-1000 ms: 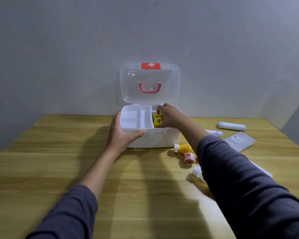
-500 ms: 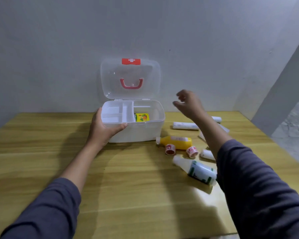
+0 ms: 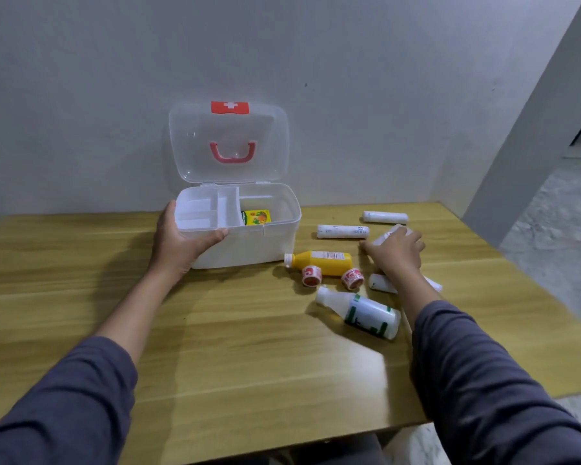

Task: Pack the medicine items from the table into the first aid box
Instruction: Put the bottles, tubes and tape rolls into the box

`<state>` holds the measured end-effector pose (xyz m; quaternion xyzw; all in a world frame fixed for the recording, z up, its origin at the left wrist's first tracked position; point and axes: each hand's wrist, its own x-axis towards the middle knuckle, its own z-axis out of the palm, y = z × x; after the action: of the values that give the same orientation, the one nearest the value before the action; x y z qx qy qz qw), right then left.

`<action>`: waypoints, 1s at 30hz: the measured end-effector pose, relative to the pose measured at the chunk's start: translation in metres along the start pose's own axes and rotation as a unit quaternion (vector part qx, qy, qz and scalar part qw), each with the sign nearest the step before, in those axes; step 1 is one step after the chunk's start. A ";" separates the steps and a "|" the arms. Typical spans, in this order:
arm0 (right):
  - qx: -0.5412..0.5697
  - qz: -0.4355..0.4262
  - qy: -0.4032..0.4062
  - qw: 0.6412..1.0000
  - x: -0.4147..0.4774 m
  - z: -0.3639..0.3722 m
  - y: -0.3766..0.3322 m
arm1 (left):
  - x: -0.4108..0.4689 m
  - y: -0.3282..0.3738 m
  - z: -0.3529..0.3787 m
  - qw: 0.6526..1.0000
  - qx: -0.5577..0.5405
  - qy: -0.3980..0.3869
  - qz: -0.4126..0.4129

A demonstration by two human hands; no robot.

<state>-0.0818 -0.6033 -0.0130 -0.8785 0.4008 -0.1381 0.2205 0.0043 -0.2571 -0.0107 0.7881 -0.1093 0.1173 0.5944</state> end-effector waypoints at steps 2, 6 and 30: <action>0.006 -0.004 -0.001 1.000 0.004 0.000 0.000 | -0.001 0.000 0.000 1.000 -0.001 0.000 0.003; 0.038 -0.026 0.003 0.999 0.007 -0.001 0.006 | -0.002 0.001 0.001 1.000 0.000 0.000 0.009; 0.043 -0.440 -0.122 0.889 -0.043 -0.044 -0.119 | -0.003 0.002 0.003 1.000 -0.021 -0.003 0.014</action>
<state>-0.0513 -0.5135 0.0819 -0.9643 -0.0627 -0.1299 0.2219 0.0011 -0.2600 -0.0107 0.7744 -0.1241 0.1210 0.6085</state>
